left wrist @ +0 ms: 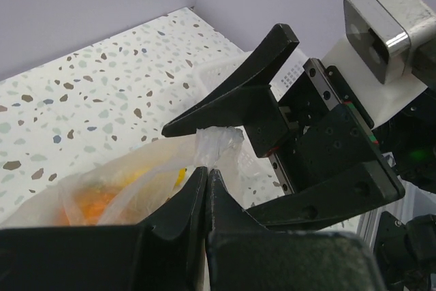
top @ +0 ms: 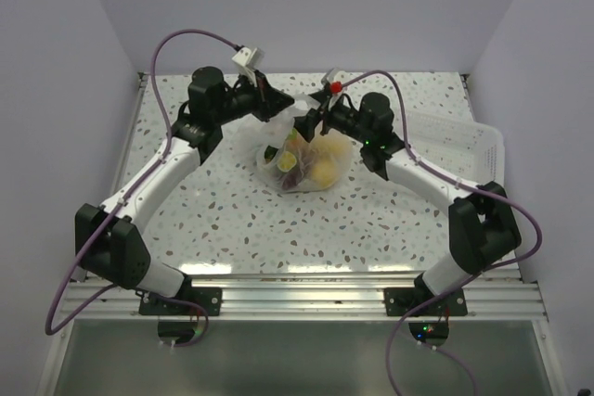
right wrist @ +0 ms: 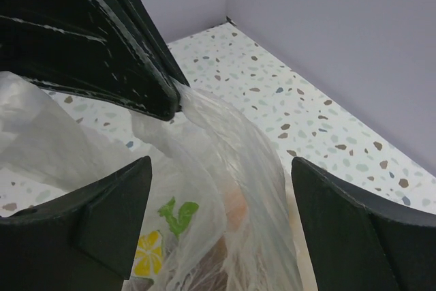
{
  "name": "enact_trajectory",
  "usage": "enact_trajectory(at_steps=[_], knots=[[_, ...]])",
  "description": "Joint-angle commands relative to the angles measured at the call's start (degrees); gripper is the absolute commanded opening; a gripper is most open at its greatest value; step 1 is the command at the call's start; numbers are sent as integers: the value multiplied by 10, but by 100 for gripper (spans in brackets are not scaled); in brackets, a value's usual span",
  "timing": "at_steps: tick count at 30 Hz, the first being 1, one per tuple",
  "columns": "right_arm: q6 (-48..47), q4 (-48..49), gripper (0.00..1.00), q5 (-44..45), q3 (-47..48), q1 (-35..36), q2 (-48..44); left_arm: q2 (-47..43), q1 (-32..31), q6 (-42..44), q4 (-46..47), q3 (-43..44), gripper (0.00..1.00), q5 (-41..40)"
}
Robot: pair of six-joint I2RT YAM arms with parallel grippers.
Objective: Place the fake fruits into the plastic bag and tie a complex knot
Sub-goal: Tie the plastic bag at the center of the board.
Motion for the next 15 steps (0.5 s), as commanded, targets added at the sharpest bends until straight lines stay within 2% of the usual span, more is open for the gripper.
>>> enact_trajectory(at_steps=[1, 8, 15], knots=[[26, 50, 87, -7, -2, 11, 5, 6, -4, -16, 42, 25, 0, 4], [48, 45, 87, 36, 15, 31, 39, 14, -7, -46, 81, 25, 0, 19], [56, 64, 72, 68, 4, 34, 64, -1, -5, -64, 98, 25, 0, -1]])
